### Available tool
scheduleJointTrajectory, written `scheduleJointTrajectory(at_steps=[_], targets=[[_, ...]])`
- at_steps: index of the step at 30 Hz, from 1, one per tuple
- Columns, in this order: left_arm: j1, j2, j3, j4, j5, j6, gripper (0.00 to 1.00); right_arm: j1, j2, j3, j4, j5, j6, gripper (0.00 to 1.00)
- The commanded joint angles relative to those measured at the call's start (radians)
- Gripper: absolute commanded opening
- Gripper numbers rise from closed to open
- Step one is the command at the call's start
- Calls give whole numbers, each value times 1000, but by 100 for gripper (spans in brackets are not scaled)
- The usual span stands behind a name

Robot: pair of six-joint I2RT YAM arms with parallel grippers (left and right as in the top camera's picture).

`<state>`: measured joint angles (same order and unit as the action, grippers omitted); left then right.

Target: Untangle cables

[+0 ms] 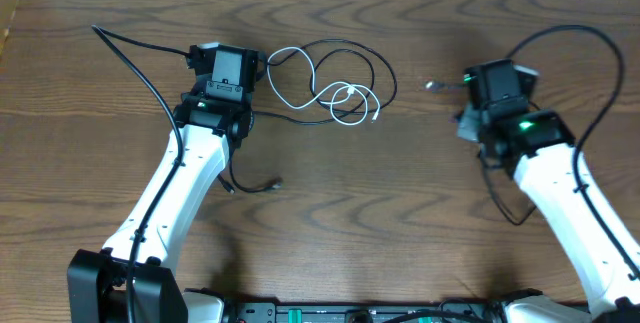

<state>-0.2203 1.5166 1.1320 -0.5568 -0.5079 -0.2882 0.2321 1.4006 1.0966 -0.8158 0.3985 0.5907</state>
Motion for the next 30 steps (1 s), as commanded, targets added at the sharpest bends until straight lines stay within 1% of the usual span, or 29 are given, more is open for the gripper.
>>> scheduleJointTrajectory(at_steps=[1, 4, 9, 11, 13, 15, 20, 23, 27, 30], targets=[[3, -17, 26, -6, -24, -5, 7, -99, 17, 1, -20, 68, 23, 1], [3, -17, 26, -7, -24, -5, 8, -168, 24, 1, -26, 71, 46, 1], [3, -17, 26, -16, -24, -5, 7, -303, 32, 1, 28, 70, 43, 1], [3, -17, 26, -18, -24, -5, 8, -354, 40, 1, 56, 55, 10, 1], [3, -17, 26, -18, -24, -5, 7, -398, 55, 1, 80, -6, -61, 1], [3, -17, 26, -18, -24, -6, 8, -426, 74, 1, 80, -35, -101, 1], [3, -17, 26, -28, -24, -6, 8, -487, 165, 1, 89, -31, -109, 2], [3, -17, 26, -41, -24, -5, 7, -519, 215, 1, 150, -70, -170, 2], [3, -17, 26, -48, -24, -6, 8, -546, 270, 1, 243, -109, -259, 5], [3, -17, 26, -48, -24, -6, 6, -554, 310, 1, 328, -180, -354, 4]])
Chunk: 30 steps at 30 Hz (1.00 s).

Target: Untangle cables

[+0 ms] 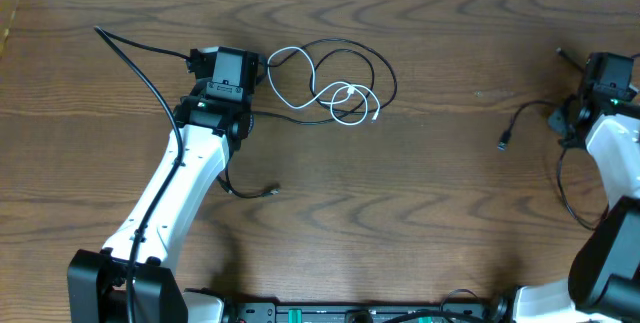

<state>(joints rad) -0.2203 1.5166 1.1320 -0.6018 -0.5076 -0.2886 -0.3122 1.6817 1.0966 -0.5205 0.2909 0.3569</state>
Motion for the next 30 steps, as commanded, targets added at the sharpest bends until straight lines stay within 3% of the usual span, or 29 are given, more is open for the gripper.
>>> scheduleJointTrajectory(at_steps=[1, 5, 12, 19, 30], targets=[[3, -17, 26, -3, -24, -5, 8, -10, 41, 1, 56, -95, -136, 4], [3, -17, 26, -3, -24, -5, 8, -10, 92, 1, 109, -112, -35, 1], [3, -17, 26, -17, -24, -5, 8, -1, 195, 1, 251, -242, 185, 6], [3, -17, 26, -22, -24, -5, 7, 36, 279, 1, 343, -283, 223, 10], [3, -17, 26, -23, -24, -5, 8, 56, 321, 1, 417, -283, 224, 33]])
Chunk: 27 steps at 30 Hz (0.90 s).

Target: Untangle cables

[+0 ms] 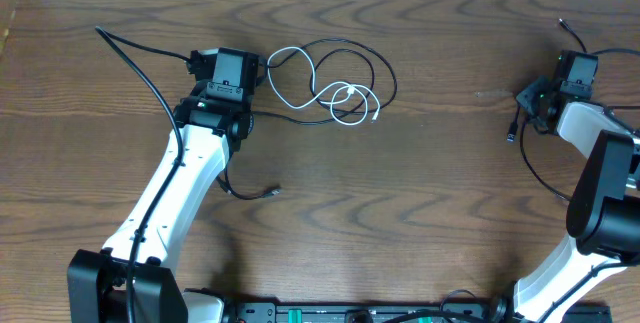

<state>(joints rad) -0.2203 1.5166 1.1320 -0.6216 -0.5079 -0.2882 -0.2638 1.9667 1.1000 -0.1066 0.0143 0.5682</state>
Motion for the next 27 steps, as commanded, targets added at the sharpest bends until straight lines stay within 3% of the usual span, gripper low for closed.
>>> scheduleJointTrajectory(at_steps=[1, 9, 27], targets=[[3, -17, 26, -3, -23, -6, 7, 9, 36, -3, 8, -6, 21, 34], [3, -17, 26, -3, -23, -6, 7, 10, 36, -3, 57, -51, 22, 46], [3, -17, 26, -6, -23, -6, 7, 11, 37, -3, 83, 115, 161, 47]])
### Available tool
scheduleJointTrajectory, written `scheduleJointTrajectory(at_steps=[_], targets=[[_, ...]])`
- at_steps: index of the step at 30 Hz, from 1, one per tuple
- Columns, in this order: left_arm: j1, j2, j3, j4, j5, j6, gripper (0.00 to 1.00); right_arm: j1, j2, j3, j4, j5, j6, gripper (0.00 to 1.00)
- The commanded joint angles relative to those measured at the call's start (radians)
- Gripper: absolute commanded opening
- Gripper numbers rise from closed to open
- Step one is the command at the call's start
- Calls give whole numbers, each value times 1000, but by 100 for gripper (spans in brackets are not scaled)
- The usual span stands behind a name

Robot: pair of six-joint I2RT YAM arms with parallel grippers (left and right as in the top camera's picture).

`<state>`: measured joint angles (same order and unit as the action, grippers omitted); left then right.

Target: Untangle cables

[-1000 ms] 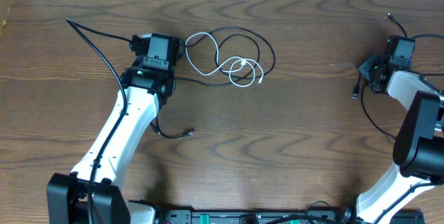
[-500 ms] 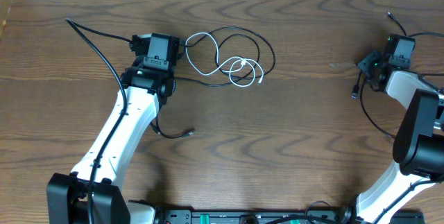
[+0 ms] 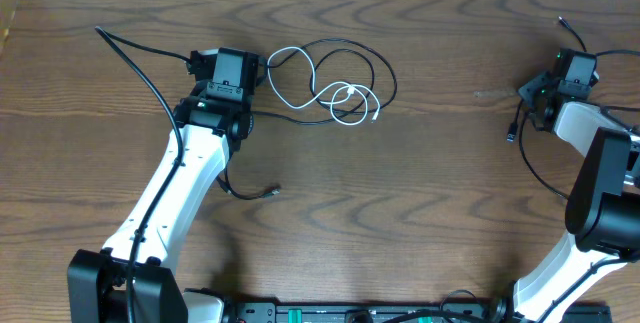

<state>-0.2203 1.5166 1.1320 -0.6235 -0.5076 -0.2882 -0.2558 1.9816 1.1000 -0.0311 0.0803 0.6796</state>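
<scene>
A white cable (image 3: 340,93) lies coiled in loops on the table, tangled with a thin black cable (image 3: 385,68) that rings it. My left gripper (image 3: 260,71) sits at the tangle's left edge, touching it; its jaws are too hidden to read. One black cable end (image 3: 272,191) lies beside the left arm. At the far right my right gripper (image 3: 533,95) is shut on a separate black cable (image 3: 517,121), whose plug (image 3: 511,137) hangs toward the table and whose tail curves below the arm.
The wooden table (image 3: 430,213) fills the view, with a pale wall edge along the back. Each arm's own black camera wire arcs off its wrist, the left one (image 3: 130,48) running to the far left.
My right gripper has shifted very slightly toward the back with the black cable still in it. The left arm and the tangle have not moved.
My right gripper was mid-right of the table, holding a black cable with its plug pointing at the tangle. Then it was at the far right edge with that cable, and later slightly further back. The left gripper stayed at the tangle throughout.
</scene>
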Motion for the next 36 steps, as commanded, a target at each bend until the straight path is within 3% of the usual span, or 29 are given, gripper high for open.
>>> scheduleJointTrajectory(at_steps=[1, 13, 31, 33, 36], targets=[[3, -17, 26, -4, -24, -6, 7, 3, 22, -3, 16, 48, 50, 47], [3, -17, 26, -4, -24, -5, 7, 32, 46, -3, 156, 92, 18, 46], [3, -17, 26, 1, -24, -6, 8, 35, 100, -2, 135, 104, -4, 46], [3, -17, 26, 1, -24, -6, 7, 35, 100, -2, 125, 101, -5, 39], [3, -17, 26, 0, -24, -6, 8, 35, 100, -2, 118, 100, -46, 14]])
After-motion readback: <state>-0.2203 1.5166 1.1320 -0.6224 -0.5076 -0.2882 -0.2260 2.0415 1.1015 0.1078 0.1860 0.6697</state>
